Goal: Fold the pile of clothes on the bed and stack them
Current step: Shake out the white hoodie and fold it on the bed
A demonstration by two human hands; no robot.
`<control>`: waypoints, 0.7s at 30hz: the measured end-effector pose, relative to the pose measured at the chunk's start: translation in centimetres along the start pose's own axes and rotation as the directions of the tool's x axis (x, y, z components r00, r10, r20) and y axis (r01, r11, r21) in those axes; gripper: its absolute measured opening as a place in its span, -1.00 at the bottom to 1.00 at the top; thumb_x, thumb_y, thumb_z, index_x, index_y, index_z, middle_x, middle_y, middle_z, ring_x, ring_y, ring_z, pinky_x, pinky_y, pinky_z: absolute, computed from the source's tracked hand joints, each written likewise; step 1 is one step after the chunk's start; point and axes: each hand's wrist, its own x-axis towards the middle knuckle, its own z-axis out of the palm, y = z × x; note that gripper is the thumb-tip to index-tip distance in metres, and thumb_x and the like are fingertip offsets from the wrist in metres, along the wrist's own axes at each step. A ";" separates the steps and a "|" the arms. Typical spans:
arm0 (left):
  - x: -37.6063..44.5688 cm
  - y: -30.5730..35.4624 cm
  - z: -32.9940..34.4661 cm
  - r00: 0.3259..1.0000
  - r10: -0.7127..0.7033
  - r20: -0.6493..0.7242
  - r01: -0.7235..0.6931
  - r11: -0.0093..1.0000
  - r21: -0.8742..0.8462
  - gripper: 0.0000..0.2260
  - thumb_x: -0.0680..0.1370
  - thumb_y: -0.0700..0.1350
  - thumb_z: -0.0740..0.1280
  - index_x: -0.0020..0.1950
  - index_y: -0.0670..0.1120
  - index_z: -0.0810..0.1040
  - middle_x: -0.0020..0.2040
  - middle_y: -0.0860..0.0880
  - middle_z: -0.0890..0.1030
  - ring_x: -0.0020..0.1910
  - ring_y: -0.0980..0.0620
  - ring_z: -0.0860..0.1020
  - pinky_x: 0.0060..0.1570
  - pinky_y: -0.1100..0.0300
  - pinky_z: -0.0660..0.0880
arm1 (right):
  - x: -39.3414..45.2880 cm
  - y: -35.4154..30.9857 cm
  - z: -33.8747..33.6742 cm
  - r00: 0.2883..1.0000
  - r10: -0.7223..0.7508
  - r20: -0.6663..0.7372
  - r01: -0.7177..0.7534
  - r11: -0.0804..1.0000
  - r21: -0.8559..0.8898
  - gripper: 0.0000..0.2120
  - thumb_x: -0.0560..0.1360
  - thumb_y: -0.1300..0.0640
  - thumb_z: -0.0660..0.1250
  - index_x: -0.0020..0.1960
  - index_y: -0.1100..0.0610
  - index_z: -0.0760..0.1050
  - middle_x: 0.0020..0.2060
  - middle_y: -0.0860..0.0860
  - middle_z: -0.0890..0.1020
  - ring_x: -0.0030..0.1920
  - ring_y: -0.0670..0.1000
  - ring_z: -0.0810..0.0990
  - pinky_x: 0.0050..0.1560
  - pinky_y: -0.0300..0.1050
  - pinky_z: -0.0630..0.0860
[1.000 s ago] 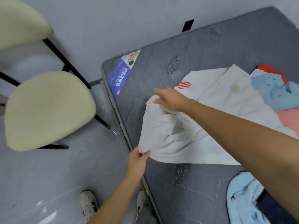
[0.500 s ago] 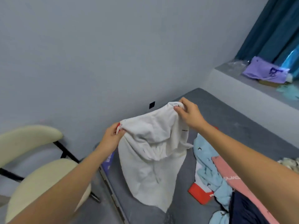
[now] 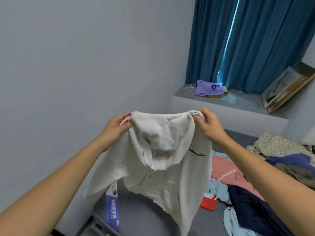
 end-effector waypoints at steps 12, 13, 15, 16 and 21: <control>-3.4 1.4 1.4 0.948 -0.034 0.316 0.041 0.999 -0.017 -0.65 0.44 0.14 0.52 0.13 -0.01 0.69 0.13 0.01 0.74 0.01 0.15 0.68 0.09 0.17 0.56 | -14.7 -3.0 -5.2 0.989 0.115 -0.096 -0.120 0.992 -0.045 -0.69 0.65 -0.02 0.38 -0.16 0.14 0.45 -0.34 0.00 0.46 -0.30 -0.10 0.38 -0.29 -0.16 0.29; -3.2 0.9 2.2 0.943 -0.055 0.328 0.062 0.998 -0.011 -0.63 0.42 0.15 0.52 0.13 -0.01 0.69 0.14 0.00 0.74 0.02 0.14 0.67 0.12 0.13 0.55 | -15.1 -2.2 -5.4 0.987 0.130 -0.089 -0.134 0.990 -0.041 -0.71 0.65 -0.03 0.37 -0.16 0.12 0.46 -0.31 0.06 0.49 -0.29 -0.09 0.40 -0.29 -0.17 0.30; -2.5 -0.5 4.1 0.929 -0.101 0.357 0.102 0.995 0.014 -0.63 0.44 0.14 0.53 0.14 -0.04 0.69 0.16 -0.04 0.73 0.03 0.10 0.67 0.15 0.07 0.53 | -15.6 0.0 -5.5 0.983 0.166 -0.075 -0.169 0.985 -0.034 -0.72 0.64 -0.04 0.37 -0.16 0.09 0.47 -0.30 0.04 0.51 -0.28 -0.10 0.42 -0.28 -0.20 0.31; -2.0 -1.5 5.2 0.921 -0.118 0.372 0.113 0.993 0.034 -0.66 0.47 0.11 0.53 0.14 -0.05 0.69 0.15 -0.05 0.73 0.03 0.11 0.66 0.15 0.06 0.53 | -15.6 1.4 -5.5 0.980 0.189 -0.068 -0.192 0.981 -0.036 -0.72 0.64 -0.04 0.37 -0.16 0.08 0.46 -0.31 -0.01 0.50 -0.28 -0.11 0.42 -0.28 -0.21 0.31; 2.0 -7.8 12.1 0.901 -0.159 0.404 0.111 0.984 0.138 -0.65 0.44 0.20 0.50 0.09 0.00 0.69 0.00 0.05 0.74 -0.08 0.22 0.61 -0.07 0.28 0.49 | -14.0 11.7 -4.9 0.960 0.280 -0.005 -0.280 0.958 -0.067 -0.74 0.66 0.04 0.37 -0.16 0.11 0.47 -0.28 -0.06 0.55 -0.24 -0.12 0.43 -0.22 -0.14 0.32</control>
